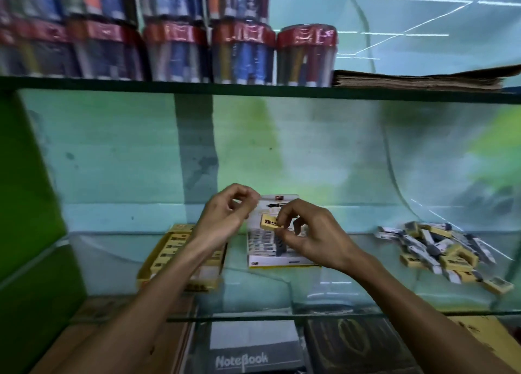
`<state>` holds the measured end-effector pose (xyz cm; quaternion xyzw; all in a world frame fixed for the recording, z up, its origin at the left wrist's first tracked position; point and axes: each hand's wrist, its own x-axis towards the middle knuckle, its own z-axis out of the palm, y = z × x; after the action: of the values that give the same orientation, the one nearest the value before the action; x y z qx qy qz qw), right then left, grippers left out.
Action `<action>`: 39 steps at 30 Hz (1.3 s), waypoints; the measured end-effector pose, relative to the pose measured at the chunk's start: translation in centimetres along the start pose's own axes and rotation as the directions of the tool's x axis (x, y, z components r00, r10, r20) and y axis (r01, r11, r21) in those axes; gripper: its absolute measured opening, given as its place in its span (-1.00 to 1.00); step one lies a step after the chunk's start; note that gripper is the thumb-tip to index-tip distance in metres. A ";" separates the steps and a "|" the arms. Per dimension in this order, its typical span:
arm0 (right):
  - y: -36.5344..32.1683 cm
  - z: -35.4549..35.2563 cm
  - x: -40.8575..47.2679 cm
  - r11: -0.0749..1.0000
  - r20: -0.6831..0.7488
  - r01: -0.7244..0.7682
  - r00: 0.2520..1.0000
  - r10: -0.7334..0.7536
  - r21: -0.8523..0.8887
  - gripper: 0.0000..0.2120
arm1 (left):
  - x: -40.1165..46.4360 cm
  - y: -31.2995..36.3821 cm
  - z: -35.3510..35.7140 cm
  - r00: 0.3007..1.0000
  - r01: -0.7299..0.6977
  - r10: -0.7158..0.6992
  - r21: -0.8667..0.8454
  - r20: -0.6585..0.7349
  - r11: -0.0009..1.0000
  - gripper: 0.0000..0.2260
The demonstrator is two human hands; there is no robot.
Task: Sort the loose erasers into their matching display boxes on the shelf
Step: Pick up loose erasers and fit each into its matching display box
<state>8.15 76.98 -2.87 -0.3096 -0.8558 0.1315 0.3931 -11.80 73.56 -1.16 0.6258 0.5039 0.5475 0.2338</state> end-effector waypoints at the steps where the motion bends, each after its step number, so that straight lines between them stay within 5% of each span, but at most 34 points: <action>1: -0.7 0.8 0.4 1.000 0.047 -0.010 0.999 0.009 0.016 -0.85 | -0.1 0.0 -1.1 0.999 -0.005 0.005 -0.001 -0.046 1.000 -0.94; 11: -5.3 6.7 4.3 0.988 0.522 0.103 0.853 -0.031 -0.111 -0.91 | -1.4 -0.8 -7.8 0.981 -0.002 -0.005 -0.032 -0.192 0.999 -0.92; 24: -6.7 8.2 6.0 0.950 0.669 0.086 0.729 0.146 -0.301 -0.93 | -2.1 -1.0 -8.7 0.988 0.015 -0.010 0.028 -0.156 0.999 -0.93; 29: -5.9 6.9 5.4 0.968 0.609 0.079 0.788 0.086 -0.239 -0.90 | -2.2 -0.3 -7.6 0.989 0.002 -0.001 0.007 -0.146 1.000 -0.94; 33: -3.8 4.2 3.5 0.983 0.386 0.064 0.923 0.009 -0.175 -0.92 | -2.4 0.4 -5.5 0.994 -0.027 0.025 -0.016 -0.108 1.000 -0.92; 39: 0.0 -0.5 -0.7 0.985 0.165 -0.054 0.983 0.081 -0.162 -0.91 | -1.5 1.4 -0.1 0.995 -0.092 0.094 -0.130 0.013 0.987 -0.93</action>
<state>8.86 76.54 -2.92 -0.3562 -0.8829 0.1030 0.2880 -11.18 71.64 -0.63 0.6372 0.4353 0.5835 0.2529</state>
